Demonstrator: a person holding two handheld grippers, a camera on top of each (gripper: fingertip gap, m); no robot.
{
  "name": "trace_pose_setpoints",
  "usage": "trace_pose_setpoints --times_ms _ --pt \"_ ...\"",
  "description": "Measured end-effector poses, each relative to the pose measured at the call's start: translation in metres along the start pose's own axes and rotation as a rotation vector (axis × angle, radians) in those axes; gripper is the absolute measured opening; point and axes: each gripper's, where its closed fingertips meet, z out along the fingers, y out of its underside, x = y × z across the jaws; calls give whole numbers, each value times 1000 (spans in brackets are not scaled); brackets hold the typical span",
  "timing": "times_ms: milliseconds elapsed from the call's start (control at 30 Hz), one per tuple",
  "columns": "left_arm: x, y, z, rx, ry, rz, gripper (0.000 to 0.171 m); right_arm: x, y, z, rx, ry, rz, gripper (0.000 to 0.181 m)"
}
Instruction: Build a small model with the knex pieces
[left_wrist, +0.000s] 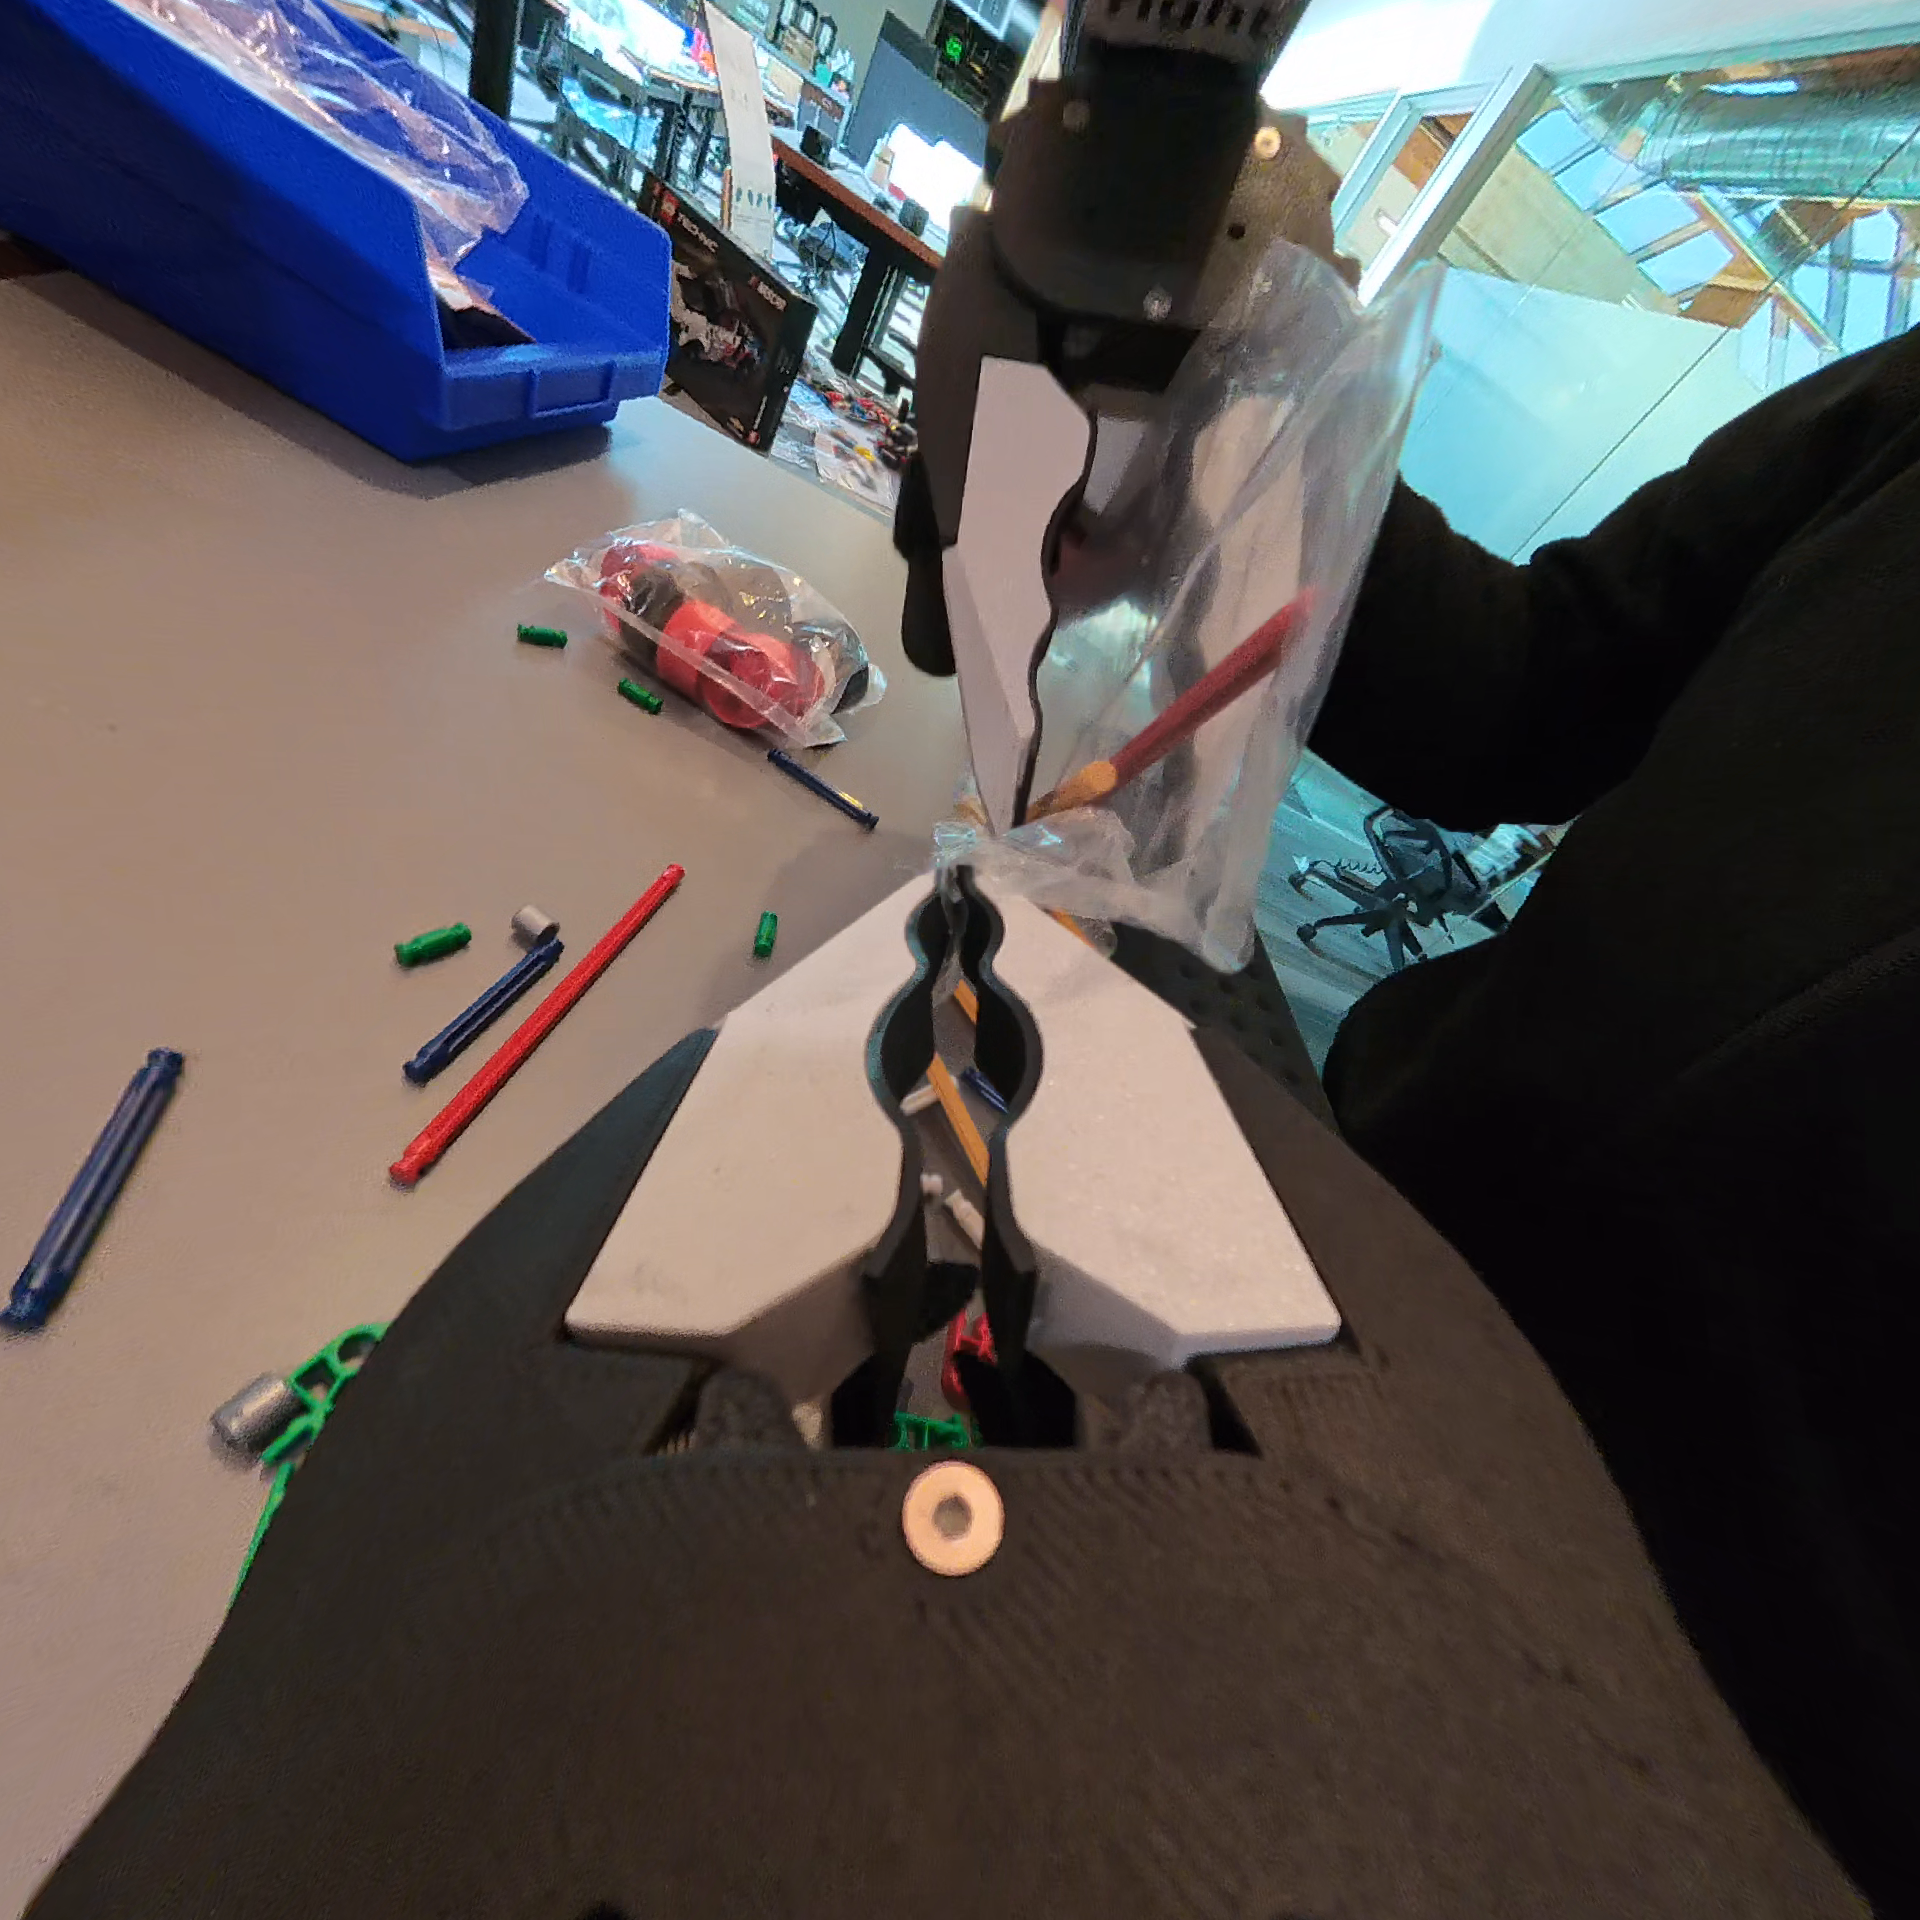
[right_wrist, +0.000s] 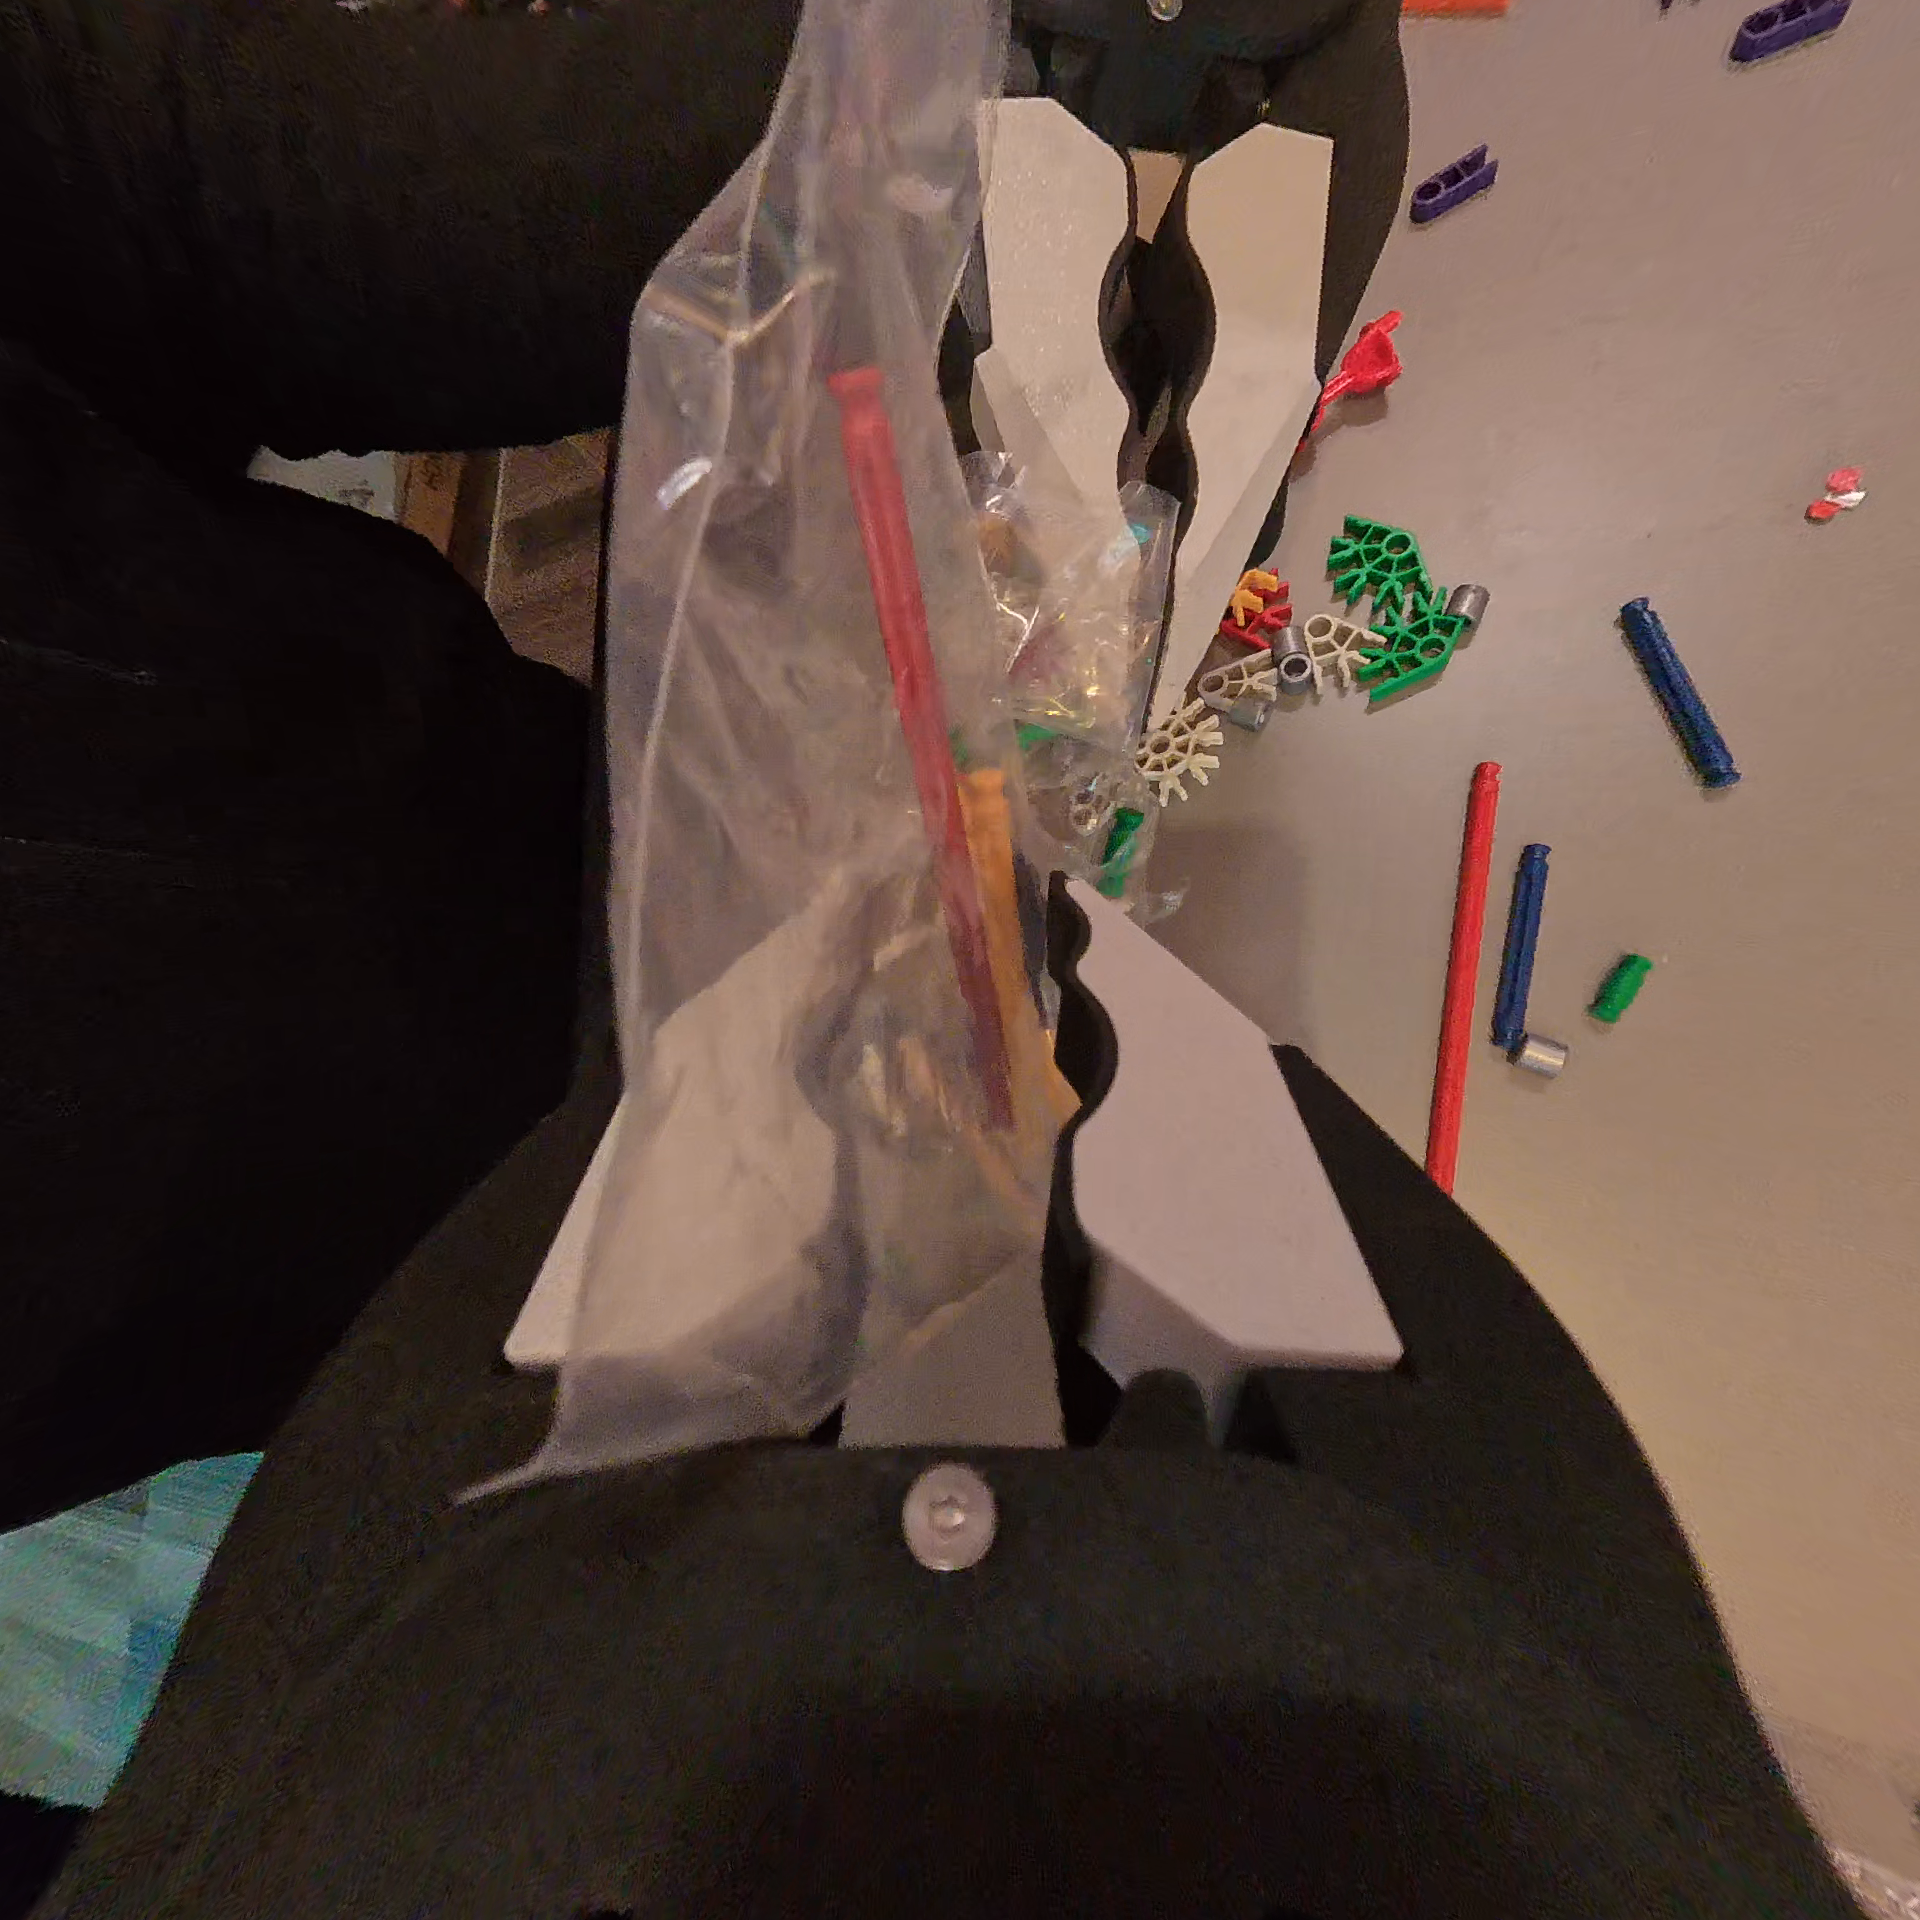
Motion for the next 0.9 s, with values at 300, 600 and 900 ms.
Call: trace_pose_setpoints --times_ms 300,600,900 --pt "-9 1 -10 45 -46 -4 0 4 -12 -16 -38 99 -59 0" --pt "-13 5 -8 19 -48 -74 20 13 -17 -2 -104 111 8 0" --pt "5 -4 -48 28 -66 -89 58 17 -18 -6 -142 139 41 0"
